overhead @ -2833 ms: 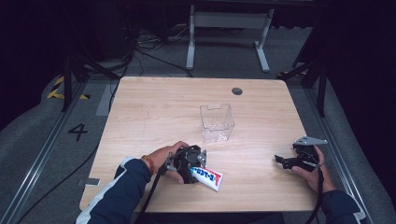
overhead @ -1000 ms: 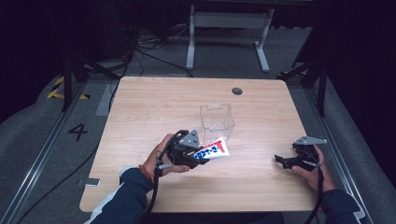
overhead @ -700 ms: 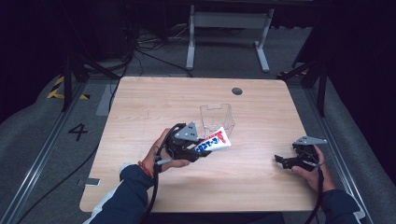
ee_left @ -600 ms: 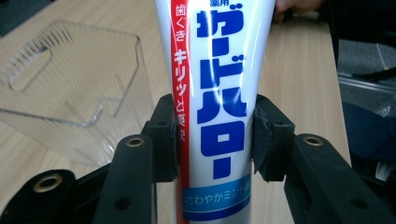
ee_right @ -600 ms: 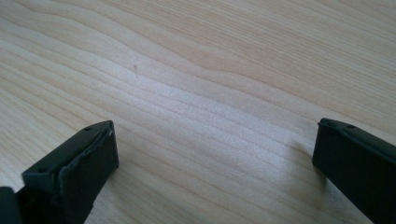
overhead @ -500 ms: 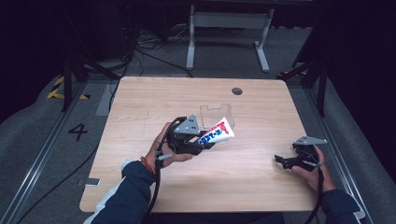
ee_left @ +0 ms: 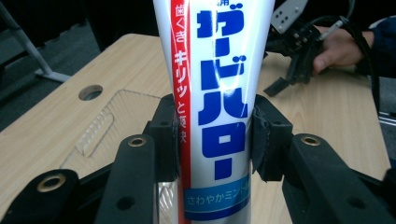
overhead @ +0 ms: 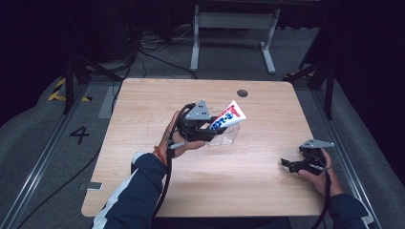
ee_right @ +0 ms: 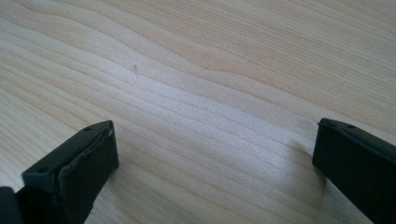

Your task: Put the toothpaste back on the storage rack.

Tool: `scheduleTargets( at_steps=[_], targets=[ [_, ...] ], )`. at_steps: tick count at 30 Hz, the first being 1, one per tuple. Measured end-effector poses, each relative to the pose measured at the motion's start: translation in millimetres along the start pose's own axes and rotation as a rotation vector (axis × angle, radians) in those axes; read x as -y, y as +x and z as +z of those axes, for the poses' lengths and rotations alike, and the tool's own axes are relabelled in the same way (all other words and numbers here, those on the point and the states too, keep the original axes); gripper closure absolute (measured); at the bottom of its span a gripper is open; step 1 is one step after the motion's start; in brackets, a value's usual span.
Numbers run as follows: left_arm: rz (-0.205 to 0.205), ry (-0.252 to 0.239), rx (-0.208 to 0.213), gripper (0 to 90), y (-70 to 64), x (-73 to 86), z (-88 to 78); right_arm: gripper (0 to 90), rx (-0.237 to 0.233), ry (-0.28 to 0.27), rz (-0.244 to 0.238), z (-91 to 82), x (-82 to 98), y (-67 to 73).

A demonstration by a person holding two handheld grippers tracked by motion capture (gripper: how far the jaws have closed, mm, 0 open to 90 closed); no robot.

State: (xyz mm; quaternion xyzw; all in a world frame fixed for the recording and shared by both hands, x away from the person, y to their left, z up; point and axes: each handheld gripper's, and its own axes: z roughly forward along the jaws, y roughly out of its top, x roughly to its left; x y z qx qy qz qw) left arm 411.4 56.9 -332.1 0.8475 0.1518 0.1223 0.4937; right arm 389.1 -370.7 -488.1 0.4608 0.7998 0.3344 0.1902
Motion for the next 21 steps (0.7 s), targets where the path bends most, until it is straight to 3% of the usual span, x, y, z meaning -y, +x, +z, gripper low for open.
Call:
scheduleTargets(
  at_steps=[4,13,21],
  targets=[
    [0.004,-0.012,-0.021,60.1,6.0,-5.8,6.3,0.3,0.0,-0.001,0.002,-0.1,0.0,0.1],
    [-0.016,-0.057,-0.016,60.0,21.7,-12.8,20.2,0.3,0.001,0.0,-0.001,0.0,0.1,0.0],
    [-0.013,-0.06,-0.029,59.9,31.0,-17.1,32.4,0.3,0.0,-0.001,0.004,-0.1,0.0,0.2]
  ],
)
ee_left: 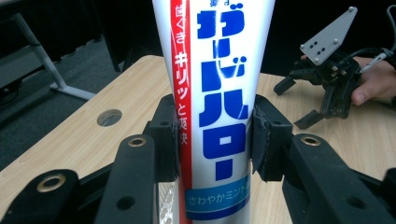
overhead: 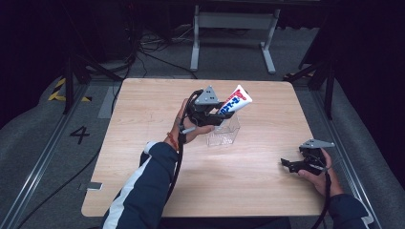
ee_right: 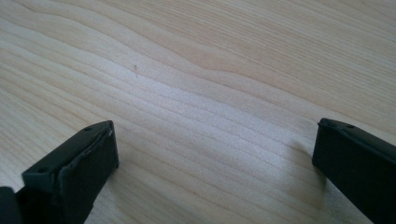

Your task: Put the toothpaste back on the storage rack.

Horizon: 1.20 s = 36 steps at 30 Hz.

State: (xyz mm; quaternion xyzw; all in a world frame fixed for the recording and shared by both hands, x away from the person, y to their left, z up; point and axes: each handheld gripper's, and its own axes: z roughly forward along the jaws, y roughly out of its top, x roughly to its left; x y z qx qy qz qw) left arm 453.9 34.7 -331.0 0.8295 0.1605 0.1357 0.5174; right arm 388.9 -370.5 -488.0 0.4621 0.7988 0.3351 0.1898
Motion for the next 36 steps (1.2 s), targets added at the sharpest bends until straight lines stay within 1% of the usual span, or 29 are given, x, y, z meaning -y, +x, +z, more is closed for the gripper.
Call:
scheduleTargets(
  at_steps=[3,5,6,7,13,14,17,18,20,21,23,24,25,29,30,32,36],
  targets=[
    [-0.012,-0.01,-0.001,59.9,5.4,0.7,6.9,0.3,0.001,0.001,-0.004,0.1,0.1,-0.3],
    [-0.011,-0.006,-0.003,59.9,7.1,1.2,9.5,0.3,0.0,0.0,0.0,0.0,0.0,-0.1],
    [-0.019,-0.001,-0.007,59.9,10.1,1.9,14.3,0.3,0.0,0.0,-0.001,0.0,0.0,-0.1],
    [-0.016,0.002,-0.011,59.9,11.9,2.0,16.7,0.3,0.0,0.0,-0.001,0.1,0.0,-0.1],
    [-0.034,0.004,-0.016,59.7,22.6,5.0,29.9,0.3,0.0,0.0,-0.005,0.1,0.1,-0.4],
    [-0.042,0.004,-0.018,59.7,24.4,6.3,32.6,0.3,-0.001,0.0,-0.003,0.1,0.0,-0.2],
    [-0.048,0.008,-0.016,59.6,27.5,9.0,37.2,0.3,-0.002,0.0,-0.001,0.0,0.0,-0.2],
    [-0.042,0.009,-0.016,59.5,29.2,10.2,39.3,0.3,-0.003,0.0,-0.002,-0.1,0.0,-0.2],
    [-0.054,0.012,-0.012,59.4,31.1,12.8,42.6,0.3,-0.003,0.0,-0.003,-0.1,0.0,-0.3],
    [-0.062,0.008,-0.009,59.3,31.7,14.2,43.9,0.3,-0.003,0.0,-0.002,-0.1,0.0,-0.3],
    [-0.056,0.013,-0.014,59.1,33.3,16.4,45.6,0.3,-0.003,0.0,-0.002,-0.1,0.0,-0.2],
    [-0.062,0.011,-0.016,59.0,33.6,17.6,46.5,0.3,-0.003,0.0,-0.002,-0.1,0.0,-0.3],
    [-0.069,0.014,-0.022,58.9,34.0,18.9,47.1,0.3,-0.003,0.0,-0.003,-0.1,0.0,-0.3],
    [-0.07,0.038,-0.047,58.5,38.1,23.3,46.4,0.3,-0.004,0.0,-0.003,-0.2,0.1,-0.3],
    [-0.081,0.03,-0.044,58.5,38.7,24.6,46.5,0.3,-0.004,0.0,-0.003,-0.2,0.1,-0.3],
    [-0.091,0.032,-0.046,58.1,39.4,27.1,46.1,0.3,-0.004,0.0,-0.003,-0.2,0.1,-0.3],
    [-0.076,0.051,-0.051,57.6,39.5,31.8,49.4,0.3,-0.004,0.0,-0.003,-0.1,0.1,-0.3]
  ],
)
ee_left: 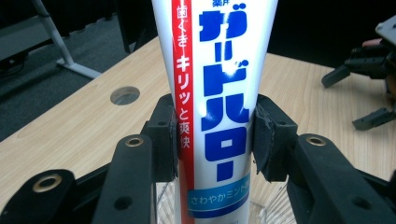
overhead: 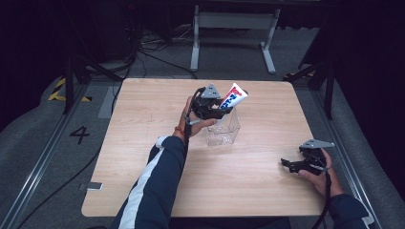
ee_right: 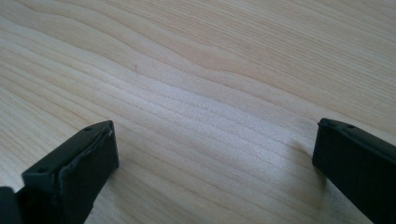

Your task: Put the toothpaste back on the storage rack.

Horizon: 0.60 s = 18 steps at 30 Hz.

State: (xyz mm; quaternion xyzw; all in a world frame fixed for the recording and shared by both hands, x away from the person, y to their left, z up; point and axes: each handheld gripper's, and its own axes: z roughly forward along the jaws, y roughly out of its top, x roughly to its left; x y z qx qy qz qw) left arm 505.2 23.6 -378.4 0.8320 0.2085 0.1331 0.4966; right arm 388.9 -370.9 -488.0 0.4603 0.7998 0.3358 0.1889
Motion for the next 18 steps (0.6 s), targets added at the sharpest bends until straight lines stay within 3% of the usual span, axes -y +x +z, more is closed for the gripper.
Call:
scheduleTargets(
  at_steps=[10,18],
  targets=[
    [0.009,0.043,-0.018,56.9,-0.9,10.8,8.8,0.3,0.002,-0.002,0.001,0.2,0.1,0.1],
    [0.005,0.067,-0.004,55.6,-0.1,16.0,11.6,0.3,0.0,0.0,0.0,-0.1,0.2,0.0]
  ],
)
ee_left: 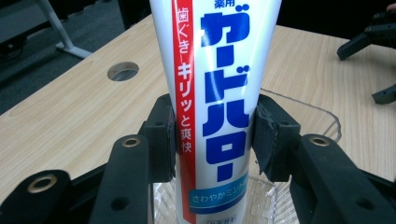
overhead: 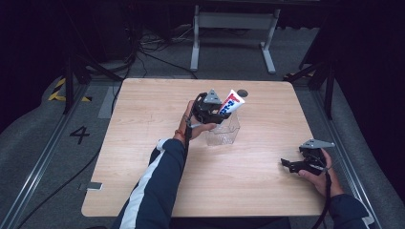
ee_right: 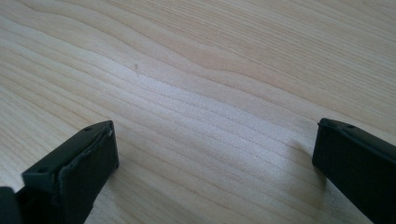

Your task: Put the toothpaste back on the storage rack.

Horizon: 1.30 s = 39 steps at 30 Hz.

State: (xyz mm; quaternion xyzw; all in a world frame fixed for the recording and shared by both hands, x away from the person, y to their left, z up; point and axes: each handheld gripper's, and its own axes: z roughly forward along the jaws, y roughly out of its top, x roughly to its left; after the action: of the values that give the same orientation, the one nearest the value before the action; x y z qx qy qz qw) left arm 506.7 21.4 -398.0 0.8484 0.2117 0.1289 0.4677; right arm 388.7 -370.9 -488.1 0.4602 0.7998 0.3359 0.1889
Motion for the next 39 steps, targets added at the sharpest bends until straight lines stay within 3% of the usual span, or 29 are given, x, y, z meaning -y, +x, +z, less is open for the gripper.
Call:
scheduleTargets(
  at_steps=[10,22,28,33,34,35,37,39],
  targets=[
    [0.028,0.033,0.0,54.4,-1.4,1.6,-2.0,0.3,0.0,0.0,0.0,0.0,0.0,0.0],
    [0.02,0.048,0.01,53.7,-3.0,5.8,-1.1,0.3,0.0,0.0,0.0,0.0,0.0,0.0],
    [0.041,0.065,0.013,53.6,-5.8,5.5,-1.2,0.3,0.0,0.0,0.0,0.0,0.0,0.0],
    [0.009,0.043,0.022,51.8,-6.3,7.9,0.0,0.3,0.0,0.0,0.0,0.0,0.0,0.0],
    [0.003,0.032,0.022,51.8,-6.6,8.6,0.0,0.3,0.0,0.0,0.0,0.0,0.0,0.0],
    [-0.008,-0.001,0.027,59.4,-5.6,8.8,-2.6,0.3,0.0,0.0,0.0,0.0,0.0,0.0],
    [-0.047,-0.067,0.053,57.9,-3.0,6.9,-8.9,0.3,-0.001,-0.001,0.0,0.1,0.0,0.1],
    [-0.033,-0.058,0.035,53.9,-4.1,3.6,-11.7,0.2,-0.003,0.0,-0.002,0.0,0.0,-0.1]
  ],
)
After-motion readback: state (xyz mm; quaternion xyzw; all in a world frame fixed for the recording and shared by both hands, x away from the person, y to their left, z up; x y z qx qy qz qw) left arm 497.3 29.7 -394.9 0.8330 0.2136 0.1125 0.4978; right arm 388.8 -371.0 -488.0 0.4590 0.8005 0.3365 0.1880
